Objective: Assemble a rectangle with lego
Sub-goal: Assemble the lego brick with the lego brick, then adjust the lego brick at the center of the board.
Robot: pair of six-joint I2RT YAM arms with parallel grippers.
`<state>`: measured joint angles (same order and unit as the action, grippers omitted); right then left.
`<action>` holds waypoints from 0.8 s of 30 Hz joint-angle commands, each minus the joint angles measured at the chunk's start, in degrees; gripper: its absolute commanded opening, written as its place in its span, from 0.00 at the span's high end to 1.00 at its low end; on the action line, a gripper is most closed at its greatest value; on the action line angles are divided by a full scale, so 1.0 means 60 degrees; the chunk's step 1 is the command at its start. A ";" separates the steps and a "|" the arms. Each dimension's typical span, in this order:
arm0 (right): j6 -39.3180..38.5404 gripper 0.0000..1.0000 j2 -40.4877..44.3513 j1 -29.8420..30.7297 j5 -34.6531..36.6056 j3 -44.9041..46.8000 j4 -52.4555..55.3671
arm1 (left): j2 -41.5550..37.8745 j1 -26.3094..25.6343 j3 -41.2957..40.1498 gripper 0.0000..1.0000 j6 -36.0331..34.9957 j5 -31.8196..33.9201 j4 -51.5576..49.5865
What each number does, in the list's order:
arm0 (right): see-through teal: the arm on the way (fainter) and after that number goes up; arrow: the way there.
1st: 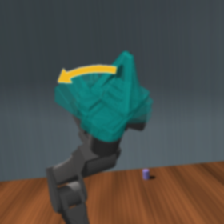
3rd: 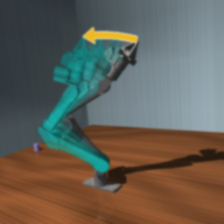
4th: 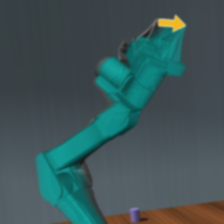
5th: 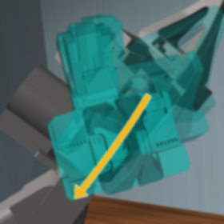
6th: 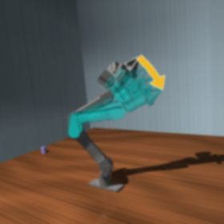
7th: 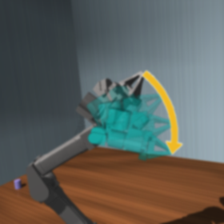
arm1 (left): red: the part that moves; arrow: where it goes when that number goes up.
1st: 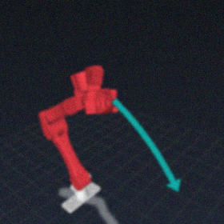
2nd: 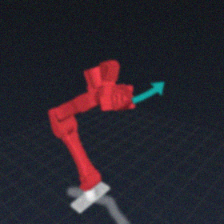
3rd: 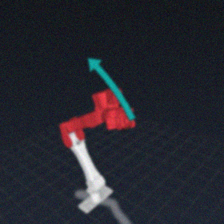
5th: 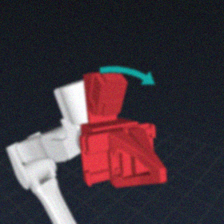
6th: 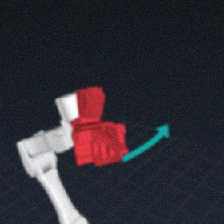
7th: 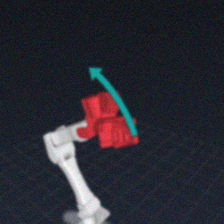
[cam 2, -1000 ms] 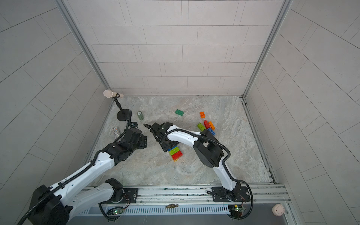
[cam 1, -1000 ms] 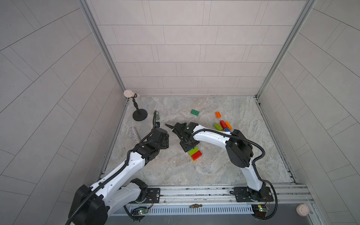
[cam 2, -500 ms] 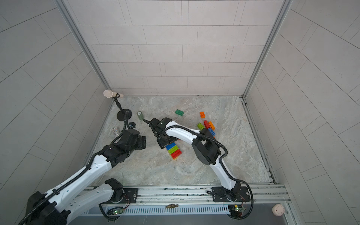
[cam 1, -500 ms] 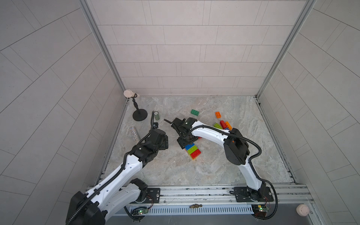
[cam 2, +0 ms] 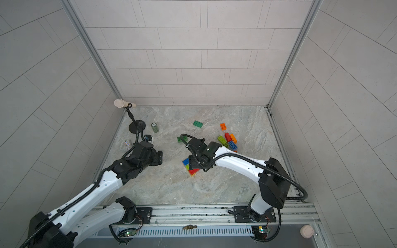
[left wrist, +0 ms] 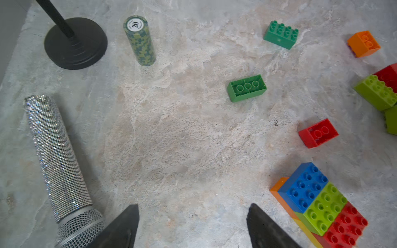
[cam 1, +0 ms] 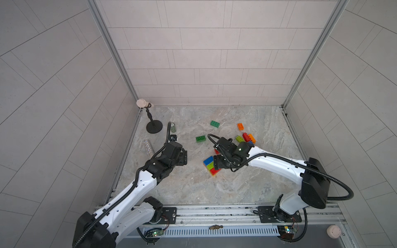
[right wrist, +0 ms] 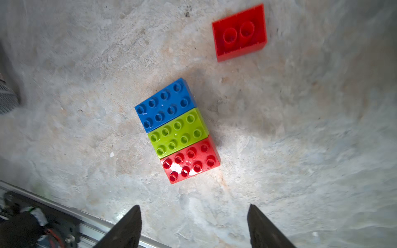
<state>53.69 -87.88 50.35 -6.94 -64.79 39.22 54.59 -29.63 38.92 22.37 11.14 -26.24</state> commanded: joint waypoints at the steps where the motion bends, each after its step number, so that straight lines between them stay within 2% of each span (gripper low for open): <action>1: 0.1987 0.21 0.0003 -0.0005 -0.0610 0.0944 -0.1906 | 0.0118 0.0028 0.0206 0.16 0.0110 -0.0352 0.0293; 7: 0.2412 0.21 -0.0530 -0.0337 -0.1151 0.1454 -0.3116 | 0.0230 0.0031 0.0297 0.16 0.0022 -0.0328 0.0326; 10: 0.2168 0.21 -0.0981 -0.0509 -0.1269 0.1119 -0.3220 | 0.0188 0.0028 0.0266 0.16 0.0023 -0.0289 0.0374; 24: 0.0073 0.27 -0.4492 -0.0514 -0.1675 -0.3257 -0.2050 | -0.0274 0.0045 0.0064 0.16 0.0080 0.0126 -0.0102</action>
<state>57.28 -112.29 46.87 -16.49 -80.60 24.53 54.13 -29.63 38.98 22.41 10.33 -25.52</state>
